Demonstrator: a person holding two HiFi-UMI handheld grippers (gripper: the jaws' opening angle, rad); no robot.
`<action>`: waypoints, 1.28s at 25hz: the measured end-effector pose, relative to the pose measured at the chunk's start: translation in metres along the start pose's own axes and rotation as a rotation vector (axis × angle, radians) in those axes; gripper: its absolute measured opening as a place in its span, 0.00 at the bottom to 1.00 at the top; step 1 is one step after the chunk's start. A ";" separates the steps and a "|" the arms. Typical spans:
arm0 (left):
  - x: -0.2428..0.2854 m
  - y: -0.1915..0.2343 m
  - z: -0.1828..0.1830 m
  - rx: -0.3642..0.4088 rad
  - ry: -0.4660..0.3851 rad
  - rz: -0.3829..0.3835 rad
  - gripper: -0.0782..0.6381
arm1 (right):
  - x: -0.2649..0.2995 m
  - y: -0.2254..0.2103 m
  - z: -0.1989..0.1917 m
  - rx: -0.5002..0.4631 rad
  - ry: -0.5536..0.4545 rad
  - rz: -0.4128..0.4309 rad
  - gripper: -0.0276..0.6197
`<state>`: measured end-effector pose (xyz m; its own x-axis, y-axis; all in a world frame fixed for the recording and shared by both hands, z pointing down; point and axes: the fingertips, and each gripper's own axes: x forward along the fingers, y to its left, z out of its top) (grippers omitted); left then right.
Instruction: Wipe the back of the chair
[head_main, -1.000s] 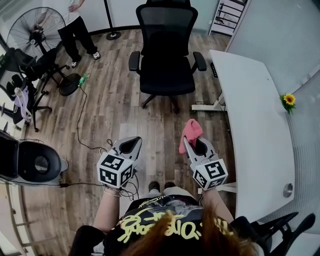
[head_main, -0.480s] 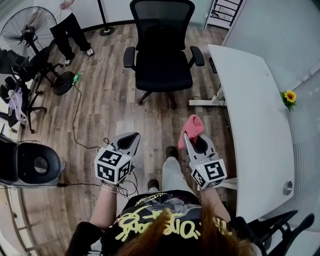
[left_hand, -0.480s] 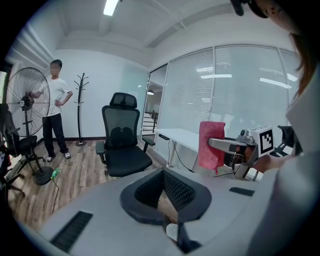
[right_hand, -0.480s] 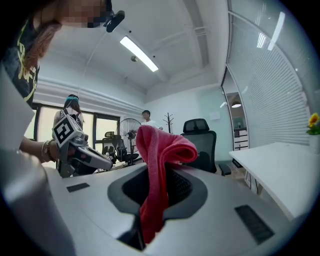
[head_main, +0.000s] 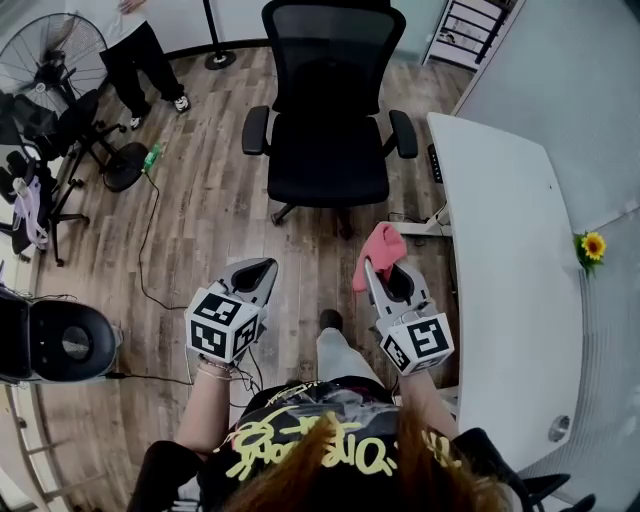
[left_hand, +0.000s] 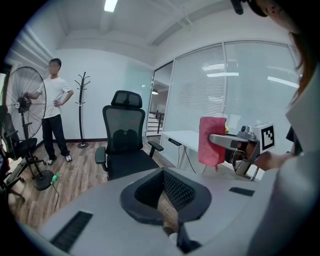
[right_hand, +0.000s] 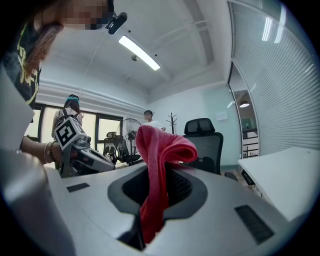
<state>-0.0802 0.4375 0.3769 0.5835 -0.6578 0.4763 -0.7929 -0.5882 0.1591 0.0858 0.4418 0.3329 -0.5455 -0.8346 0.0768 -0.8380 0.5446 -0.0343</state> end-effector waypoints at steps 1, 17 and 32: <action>0.010 0.006 0.008 -0.004 0.000 0.007 0.10 | 0.010 -0.010 0.003 -0.001 -0.001 0.007 0.14; 0.115 0.048 0.102 -0.012 -0.034 0.067 0.10 | 0.100 -0.133 0.029 0.002 0.000 0.054 0.14; 0.130 0.062 0.117 0.007 -0.018 0.043 0.10 | 0.124 -0.137 0.039 0.008 -0.014 0.064 0.14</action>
<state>-0.0326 0.2602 0.3475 0.5518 -0.6907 0.4673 -0.8161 -0.5625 0.1323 0.1324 0.2606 0.3085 -0.5981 -0.7991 0.0604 -0.8014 0.5963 -0.0463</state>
